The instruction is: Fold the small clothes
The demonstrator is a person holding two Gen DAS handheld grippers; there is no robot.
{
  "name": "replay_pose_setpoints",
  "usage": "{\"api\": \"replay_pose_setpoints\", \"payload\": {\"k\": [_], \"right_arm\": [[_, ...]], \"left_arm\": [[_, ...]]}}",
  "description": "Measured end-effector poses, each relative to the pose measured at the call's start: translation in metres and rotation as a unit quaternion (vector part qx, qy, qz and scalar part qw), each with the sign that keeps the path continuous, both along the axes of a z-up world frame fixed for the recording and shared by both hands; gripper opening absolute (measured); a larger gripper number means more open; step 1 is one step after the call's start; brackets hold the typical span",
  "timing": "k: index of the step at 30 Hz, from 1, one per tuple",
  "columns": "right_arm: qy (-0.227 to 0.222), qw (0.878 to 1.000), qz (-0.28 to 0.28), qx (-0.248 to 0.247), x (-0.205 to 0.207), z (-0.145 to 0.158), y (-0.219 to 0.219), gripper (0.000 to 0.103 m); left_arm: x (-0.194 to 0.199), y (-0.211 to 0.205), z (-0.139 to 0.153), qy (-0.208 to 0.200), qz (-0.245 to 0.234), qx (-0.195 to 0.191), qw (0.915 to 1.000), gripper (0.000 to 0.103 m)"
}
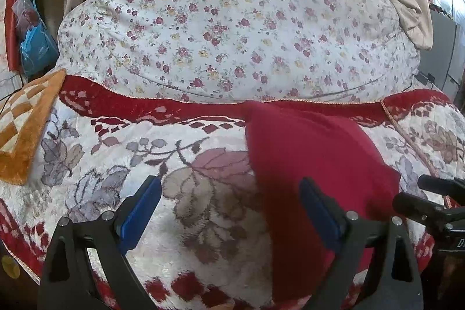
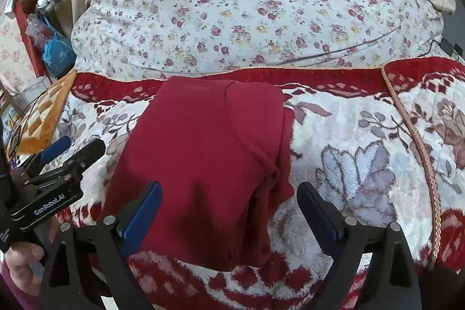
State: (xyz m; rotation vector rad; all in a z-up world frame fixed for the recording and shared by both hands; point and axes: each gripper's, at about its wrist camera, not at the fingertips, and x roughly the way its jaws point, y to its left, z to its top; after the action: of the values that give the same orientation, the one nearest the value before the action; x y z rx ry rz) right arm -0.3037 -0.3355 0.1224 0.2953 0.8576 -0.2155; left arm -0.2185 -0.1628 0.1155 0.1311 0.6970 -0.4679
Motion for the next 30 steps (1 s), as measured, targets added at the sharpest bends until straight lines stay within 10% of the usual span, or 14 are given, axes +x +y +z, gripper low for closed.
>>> {"api": "replay_pose_setpoints", "payload": {"k": [30], "right_arm": [[0.013,1.000,-0.006,0.009,0.005,-0.011,-0.002,0.098]], "left_arm": [[0.000,-0.010,-0.004,0.004,-0.006,0.009,0.9999,0.094]]}}
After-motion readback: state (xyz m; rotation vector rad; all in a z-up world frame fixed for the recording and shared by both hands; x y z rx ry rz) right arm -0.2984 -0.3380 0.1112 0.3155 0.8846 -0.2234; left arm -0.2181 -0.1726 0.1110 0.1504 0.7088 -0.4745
